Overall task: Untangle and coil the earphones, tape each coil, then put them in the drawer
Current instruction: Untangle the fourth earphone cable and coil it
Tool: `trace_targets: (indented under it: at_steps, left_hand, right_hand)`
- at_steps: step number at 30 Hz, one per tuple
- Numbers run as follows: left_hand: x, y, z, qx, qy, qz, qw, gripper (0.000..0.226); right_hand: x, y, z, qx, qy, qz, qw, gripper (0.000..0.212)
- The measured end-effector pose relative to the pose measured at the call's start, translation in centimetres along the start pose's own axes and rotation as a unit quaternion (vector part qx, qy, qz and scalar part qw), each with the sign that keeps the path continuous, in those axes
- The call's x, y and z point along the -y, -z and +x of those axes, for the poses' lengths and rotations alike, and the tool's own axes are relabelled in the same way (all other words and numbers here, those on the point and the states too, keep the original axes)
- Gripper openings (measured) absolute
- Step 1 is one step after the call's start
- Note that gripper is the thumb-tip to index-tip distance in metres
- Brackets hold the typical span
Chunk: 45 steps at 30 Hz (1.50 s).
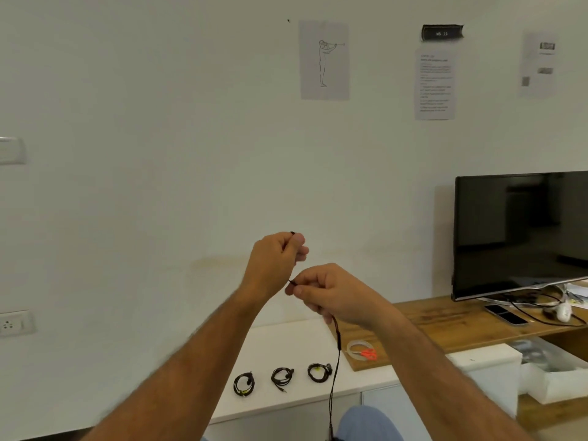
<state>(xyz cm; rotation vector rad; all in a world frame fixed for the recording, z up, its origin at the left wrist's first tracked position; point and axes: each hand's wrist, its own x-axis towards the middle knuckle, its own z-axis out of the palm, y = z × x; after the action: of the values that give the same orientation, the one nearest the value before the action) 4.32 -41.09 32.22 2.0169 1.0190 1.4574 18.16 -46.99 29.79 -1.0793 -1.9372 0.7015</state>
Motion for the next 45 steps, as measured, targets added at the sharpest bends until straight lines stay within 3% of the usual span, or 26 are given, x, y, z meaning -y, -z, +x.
trace_targets:
  at_steps: [2, 4, 7, 11, 16, 22, 28, 34, 40, 45]
  left_hand:
    - [0.0, 0.0, -0.4, 0.038, 0.013, 0.101, 0.994, 0.034]
    - [-0.2, 0.0, -0.9, 0.105, 0.049, 0.115, 0.987, 0.04]
    - [-1.1, 0.1, -1.4, 0.19, 0.12, 0.001, 0.974, 0.041]
    - [-2.4, 0.1, -1.9, 0.246, 0.189, -0.149, 0.939, 0.04]
    - [-2.9, 0.2, -2.4, 0.286, 0.243, -0.276, 0.885, 0.044]
    - [-3.7, -0.5, -2.5, 0.267, 0.202, -0.351, 0.875, 0.036]
    - [-3.2, -1.6, -3.2, 0.182, 0.164, -0.41, 0.879, 0.036]
    - [-2.8, -2.6, -3.7, 0.076, 0.129, -0.431, 0.89, 0.039]
    - [-2.5, -2.4, -3.6, 0.05, 0.06, -0.28, 0.957, 0.037]
    - [-1.6, -1.6, -3.0, 0.038, 0.026, -0.145, 0.988, 0.033]
  right_hand:
    - [0.6, 1.1, 0.0, -0.029, 0.019, -0.061, 0.998, 0.016]
    - [1.2, 2.4, 0.1, -0.046, 0.026, -0.112, 0.992, 0.013]
    - [1.6, 4.3, 0.4, -0.063, 0.046, -0.125, 0.989, 0.01]
    - [1.4, 5.7, 0.7, -0.074, 0.085, -0.071, 0.991, 0.005]
    - [-0.3, 5.8, 0.7, -0.172, 0.116, 0.013, 0.978, 0.006]
    - [-2.6, 3.6, 0.7, -0.199, 0.119, 0.119, 0.965, 0.017]
    - [-3.7, -0.2, -0.5, -0.165, 0.062, 0.195, 0.965, 0.035]
    - [-3.5, -1.7, -1.7, -0.105, -0.007, 0.226, 0.968, 0.027]
    - [-3.8, -2.5, -2.2, -0.071, -0.019, 0.187, 0.98, 0.024]
    - [-3.9, -2.1, -2.4, -0.076, -0.034, 0.092, 0.992, 0.018]
